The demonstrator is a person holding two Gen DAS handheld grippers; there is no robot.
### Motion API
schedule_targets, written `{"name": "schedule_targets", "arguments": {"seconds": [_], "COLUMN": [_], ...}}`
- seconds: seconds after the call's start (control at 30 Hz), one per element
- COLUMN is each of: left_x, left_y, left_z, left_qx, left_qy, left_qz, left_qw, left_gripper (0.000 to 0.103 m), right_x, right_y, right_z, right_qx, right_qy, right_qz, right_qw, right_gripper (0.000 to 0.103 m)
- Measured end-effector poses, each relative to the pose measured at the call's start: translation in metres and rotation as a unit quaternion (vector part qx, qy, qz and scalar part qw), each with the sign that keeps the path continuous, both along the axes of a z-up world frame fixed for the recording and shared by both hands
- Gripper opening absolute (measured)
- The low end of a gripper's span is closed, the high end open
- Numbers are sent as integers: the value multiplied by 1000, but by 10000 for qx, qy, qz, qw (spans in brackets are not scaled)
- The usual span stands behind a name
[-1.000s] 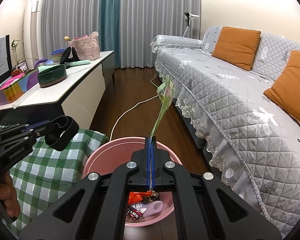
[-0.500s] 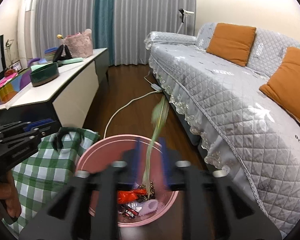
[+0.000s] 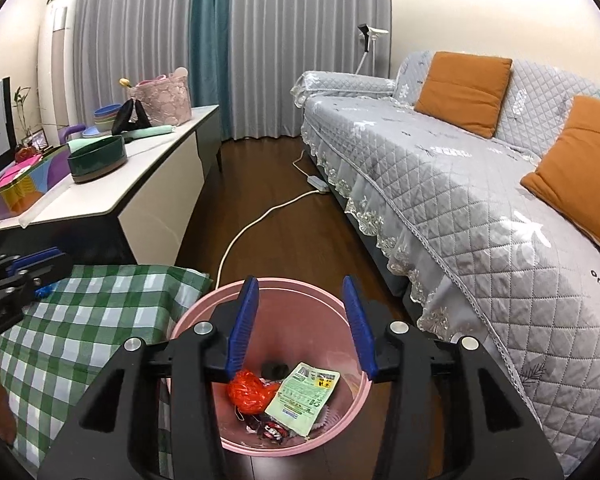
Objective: Collect trash
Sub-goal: 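Open the right gripper and left gripper to drop packet and band into the bin, then move the left gripper to the red plastic bag while the right reaches the blue bag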
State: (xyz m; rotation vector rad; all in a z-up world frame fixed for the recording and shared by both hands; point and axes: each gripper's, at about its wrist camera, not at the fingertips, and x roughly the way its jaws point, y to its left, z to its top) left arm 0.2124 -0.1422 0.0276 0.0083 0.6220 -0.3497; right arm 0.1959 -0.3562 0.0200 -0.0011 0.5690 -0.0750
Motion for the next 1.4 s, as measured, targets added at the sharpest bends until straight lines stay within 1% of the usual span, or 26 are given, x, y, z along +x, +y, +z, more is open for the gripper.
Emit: {"name": "schedule_targets", "arguments": {"seconds": [0.4,0.57,0.67,0.9,1.1,1.4], "left_x": [-48,-59,-65,-70,-68,-61], "left_y": [55,84,100,136,153,185], "left_z": [1,0,-2,-21,-28,-39], "left_qx": [107,119,70,-54,-58,-94], "left_qy": [-50,-62,-66,57,90,124], "left_qz": [116,265,417,837,990,1441], "left_qw": [9999,9996,9991,9965,9950,9894], "left_gripper": [20,20,20,20,20,20], "right_x": [-13,-20,-23,-26,-21,-15], "right_y": [39,54,60,82,100,124], "right_z": [6,8,10,11,10,16], "right_qx": [-216,-321,-298,-326,-380,-200], "right_qy": [-91,-166,-226,-336,-364,-475], "right_qz": [392,519,587,817,959,1253], "right_qw": [9990,9980,9976,9956,9940,9908], "right_gripper": [45,45,45,45,45,45]}}
